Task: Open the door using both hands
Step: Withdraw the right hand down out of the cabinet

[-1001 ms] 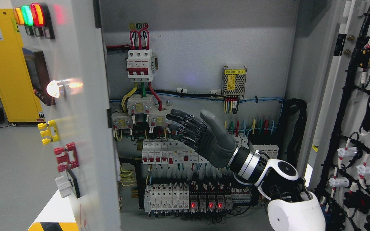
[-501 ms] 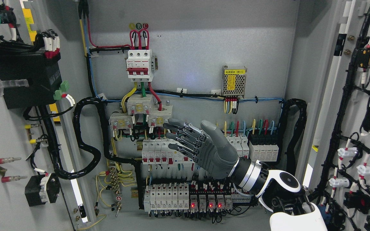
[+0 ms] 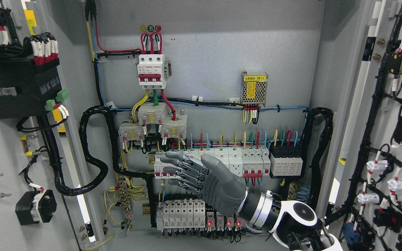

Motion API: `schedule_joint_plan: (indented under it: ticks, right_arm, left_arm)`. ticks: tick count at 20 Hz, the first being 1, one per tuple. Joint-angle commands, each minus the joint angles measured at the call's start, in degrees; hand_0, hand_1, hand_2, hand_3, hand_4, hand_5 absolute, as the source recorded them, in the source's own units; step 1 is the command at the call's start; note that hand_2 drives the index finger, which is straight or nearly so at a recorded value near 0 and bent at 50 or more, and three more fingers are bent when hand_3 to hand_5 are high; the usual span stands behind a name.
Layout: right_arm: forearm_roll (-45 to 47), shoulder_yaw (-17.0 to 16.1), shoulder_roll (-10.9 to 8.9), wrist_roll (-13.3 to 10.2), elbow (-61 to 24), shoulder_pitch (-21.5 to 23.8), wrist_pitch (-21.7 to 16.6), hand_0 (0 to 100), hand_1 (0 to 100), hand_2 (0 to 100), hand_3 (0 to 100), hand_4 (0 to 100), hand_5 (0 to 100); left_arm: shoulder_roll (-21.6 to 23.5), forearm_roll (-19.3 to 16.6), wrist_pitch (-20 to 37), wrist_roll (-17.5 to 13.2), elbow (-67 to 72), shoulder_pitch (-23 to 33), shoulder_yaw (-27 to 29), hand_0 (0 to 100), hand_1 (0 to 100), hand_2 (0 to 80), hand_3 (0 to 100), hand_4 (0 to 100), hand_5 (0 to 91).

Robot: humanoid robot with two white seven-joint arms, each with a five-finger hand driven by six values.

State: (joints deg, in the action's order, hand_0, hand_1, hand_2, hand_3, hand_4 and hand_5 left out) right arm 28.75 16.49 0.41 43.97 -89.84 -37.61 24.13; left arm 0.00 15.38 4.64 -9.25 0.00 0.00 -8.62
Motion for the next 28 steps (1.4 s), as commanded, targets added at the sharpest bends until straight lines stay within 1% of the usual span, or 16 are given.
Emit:
schedule_joint_plan:
  ticks: [1, 6, 7, 10, 12, 14, 16, 17, 18, 22, 26, 28]
  right_arm:
    - [0.1, 12.3, -1.46, -0.1, -7.6, 4.5, 0.0, 20, 12, 0, 0, 0, 0]
    - [0.1, 18.0, -0.85, -0.3, -9.1, 5.2, -0.2, 20, 12, 0, 0, 0, 0]
    - [0.0, 18.7, -0.32, -0.4, -9.1, 5.2, -0.2, 20, 12, 0, 0, 0, 0]
    - [-0.5, 19.5, 2.75, -0.5, -8.5, 5.3, 0.0, 20, 12, 0, 0, 0, 0]
    - [-0.7, 20.3, 4.07, -0.5, -8.2, 5.4, 0.1, 20, 12, 0, 0, 0, 0]
    - [-0.8, 22.0, 5.21, -0.6, -7.5, 5.6, 0.1, 20, 12, 0, 0, 0, 0]
    - [-0.9, 22.4, 7.06, -0.6, -6.5, 5.7, 0.1, 20, 12, 0, 0, 0, 0]
    - [-0.9, 22.5, 7.67, -0.6, -5.8, 5.6, 0.1, 20, 12, 0, 0, 0, 0]
    - [-0.9, 22.7, 8.03, -0.6, -5.2, 5.4, 0.0, 20, 12, 0, 0, 0, 0]
    - [-0.7, 24.7, 8.12, -1.5, -4.7, 5.3, -0.5, 20, 12, 0, 0, 0, 0]
    - [-0.6, 26.7, 8.12, -3.8, -4.7, 5.0, -0.7, 20, 12, 0, 0, 0, 0]
    - [-0.6, 27.5, 8.12, -4.0, -4.9, 4.8, -0.9, 20, 12, 0, 0, 0, 0]
  left_arm:
    - [0.4, 0.0, 0.0, 0.0, 0.1, -1.8, 0.0, 0, 0, 0.0, 0, 0, 0.0]
    - [0.4, 0.0, 0.0, 0.0, 0.1, -1.8, 0.0, 0, 0, 0.0, 0, 0, 0.0]
    - [0.4, 0.0, 0.0, 0.0, 0.1, -1.8, 0.0, 0, 0, 0.0, 0, 0, 0.0]
    - [0.4, 0.0, 0.0, 0.0, 0.1, -1.8, 0.0, 0, 0, 0.0, 0, 0, 0.0]
    - [0.4, 0.0, 0.0, 0.0, 0.1, -1.8, 0.0, 0, 0, 0.0, 0, 0, 0.0]
    - [0.4, 0.0, 0.0, 0.0, 0.1, -1.8, -0.1, 0, 0, 0.0, 0, 0, 0.0]
    - [0.5, 0.0, 0.0, 0.0, 0.1, -1.8, -0.1, 0, 0, 0.0, 0, 0, 0.0]
    - [0.4, 0.0, 0.0, 0.0, 0.1, -1.8, -0.1, 0, 0, 0.0, 0, 0, 0.0]
    - [0.4, 0.0, 0.0, 0.0, 0.1, -1.8, -0.1, 0, 0, 0.0, 0, 0, 0.0]
    - [0.4, 0.0, 0.0, 0.0, 0.1, -1.8, -0.1, 0, 0, 0.0, 0, 0, 0.0]
    - [0.4, 0.0, 0.0, 0.0, 0.0, -1.8, -0.1, 0, 0, 0.0, 0, 0, 0.0]
    - [0.4, 0.0, 0.0, 0.0, 0.0, -1.8, -0.1, 0, 0, 0.0, 0, 0, 0.0]
